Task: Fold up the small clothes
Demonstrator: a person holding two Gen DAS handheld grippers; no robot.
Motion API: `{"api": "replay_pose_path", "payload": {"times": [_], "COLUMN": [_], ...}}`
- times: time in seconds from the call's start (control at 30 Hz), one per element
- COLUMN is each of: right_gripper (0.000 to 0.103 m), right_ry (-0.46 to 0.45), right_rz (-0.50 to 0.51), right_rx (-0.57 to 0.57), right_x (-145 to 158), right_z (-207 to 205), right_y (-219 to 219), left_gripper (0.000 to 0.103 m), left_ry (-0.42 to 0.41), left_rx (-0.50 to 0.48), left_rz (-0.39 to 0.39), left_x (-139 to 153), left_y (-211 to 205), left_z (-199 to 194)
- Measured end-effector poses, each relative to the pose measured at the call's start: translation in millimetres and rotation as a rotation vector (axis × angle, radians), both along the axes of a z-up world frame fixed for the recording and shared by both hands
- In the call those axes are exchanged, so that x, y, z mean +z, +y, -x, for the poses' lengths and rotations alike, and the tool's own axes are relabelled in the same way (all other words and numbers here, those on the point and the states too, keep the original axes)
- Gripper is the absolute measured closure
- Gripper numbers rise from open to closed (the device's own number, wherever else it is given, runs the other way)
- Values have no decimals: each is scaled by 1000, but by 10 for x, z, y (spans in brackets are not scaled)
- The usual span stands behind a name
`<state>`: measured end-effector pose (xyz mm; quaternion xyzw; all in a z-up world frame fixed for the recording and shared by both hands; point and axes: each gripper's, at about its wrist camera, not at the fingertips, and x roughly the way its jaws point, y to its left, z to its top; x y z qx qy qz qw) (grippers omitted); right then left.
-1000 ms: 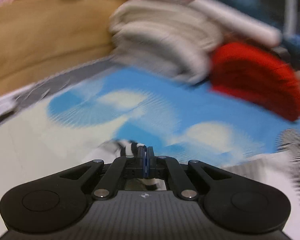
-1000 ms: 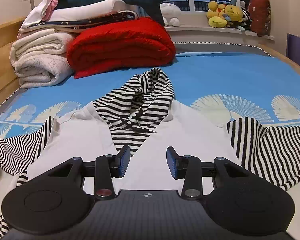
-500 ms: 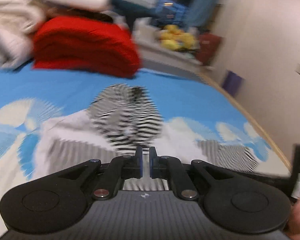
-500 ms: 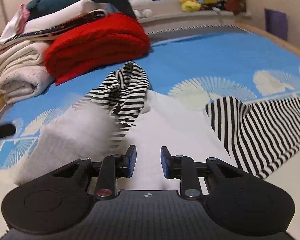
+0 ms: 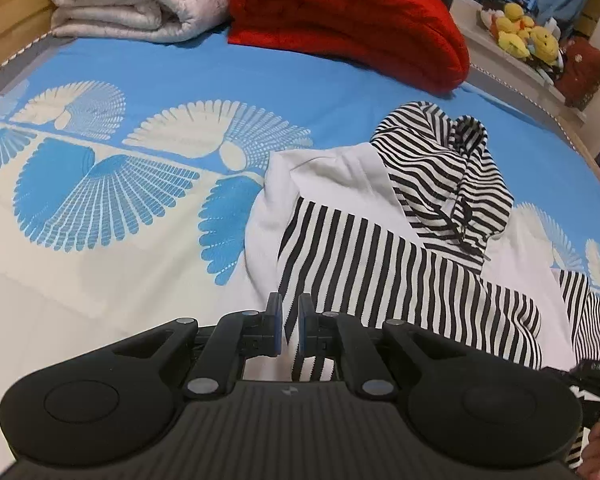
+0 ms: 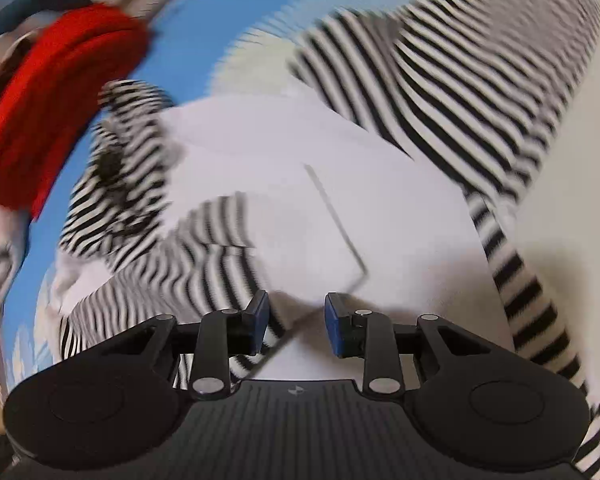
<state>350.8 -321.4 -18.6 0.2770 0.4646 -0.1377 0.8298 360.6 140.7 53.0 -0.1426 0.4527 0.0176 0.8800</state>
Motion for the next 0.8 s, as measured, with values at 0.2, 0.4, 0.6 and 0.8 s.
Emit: {"api": "replay_pose_path", "payload": {"times": [0.2, 0.4, 0.6, 0.8], "right_gripper": [101, 101, 96, 74], "right_ry": [-61, -351, -128, -255], "right_rz": [-19, 121, 163, 200], "right_rx": [-33, 47, -72, -23], "right_x": [-38, 461, 186, 402], "right_z": [-46, 115, 31, 108], "right_y": [1, 162, -152, -87], "left_gripper": [97, 97, 97, 97], "left_ry": [5, 35, 175, 181], "left_rx": [-34, -52, -127, -144], "left_rz": [-1, 0, 0, -27], "left_x": [-6, -287, -696, -705], "left_y": [47, -50, -191, -229], "left_z": [4, -193, -270, -260]}}
